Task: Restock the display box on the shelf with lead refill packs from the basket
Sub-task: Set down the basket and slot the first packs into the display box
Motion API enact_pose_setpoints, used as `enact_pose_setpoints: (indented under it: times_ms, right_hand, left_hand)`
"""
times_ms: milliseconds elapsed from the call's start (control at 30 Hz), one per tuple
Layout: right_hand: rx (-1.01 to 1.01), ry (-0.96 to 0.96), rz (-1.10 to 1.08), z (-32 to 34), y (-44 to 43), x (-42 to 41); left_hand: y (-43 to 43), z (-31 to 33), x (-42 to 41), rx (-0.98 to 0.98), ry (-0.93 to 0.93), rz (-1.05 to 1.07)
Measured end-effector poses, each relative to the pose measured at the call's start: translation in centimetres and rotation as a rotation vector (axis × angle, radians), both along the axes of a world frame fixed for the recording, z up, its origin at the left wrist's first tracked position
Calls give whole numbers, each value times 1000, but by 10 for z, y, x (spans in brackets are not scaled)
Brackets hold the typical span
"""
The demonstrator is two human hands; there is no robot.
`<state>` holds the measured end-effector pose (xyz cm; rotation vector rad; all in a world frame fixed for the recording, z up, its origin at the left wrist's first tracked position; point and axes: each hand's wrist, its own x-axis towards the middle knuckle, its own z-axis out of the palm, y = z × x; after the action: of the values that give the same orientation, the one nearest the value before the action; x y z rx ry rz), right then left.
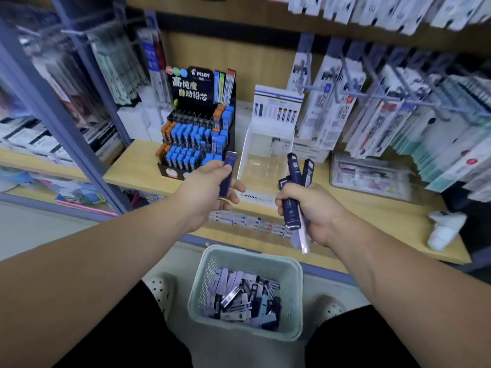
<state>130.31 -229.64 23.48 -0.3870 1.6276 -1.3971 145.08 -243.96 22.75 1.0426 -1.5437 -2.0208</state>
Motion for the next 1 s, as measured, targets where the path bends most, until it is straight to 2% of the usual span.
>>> enact_pose_setpoints:
  times_ms: [67, 200, 333, 567, 733, 1000]
  right_hand:
    - [-9, 0, -36, 7, -2, -13]
    - [17, -30, -77, -2, -8, -32]
    - [73, -43, -71, -15, -23, -47]
    - [131, 31, -107, -19, -50, -69]
    - [80, 80, -209, -18, -60, -82]
    - [147, 82, -79, -19, -55, -76]
  left_hand:
    - [-10, 0, -22, -22, -16, 68]
    - [-38, 0, -64, -192, -70, 168]
    - [-68, -2, -89, -248, -11, 223]
    - [-99, -9, -108, -411, -59, 20]
    - [-100, -16, -112, -457, -106, -13]
    - [-81, -10, -99, -330, -70, -6]
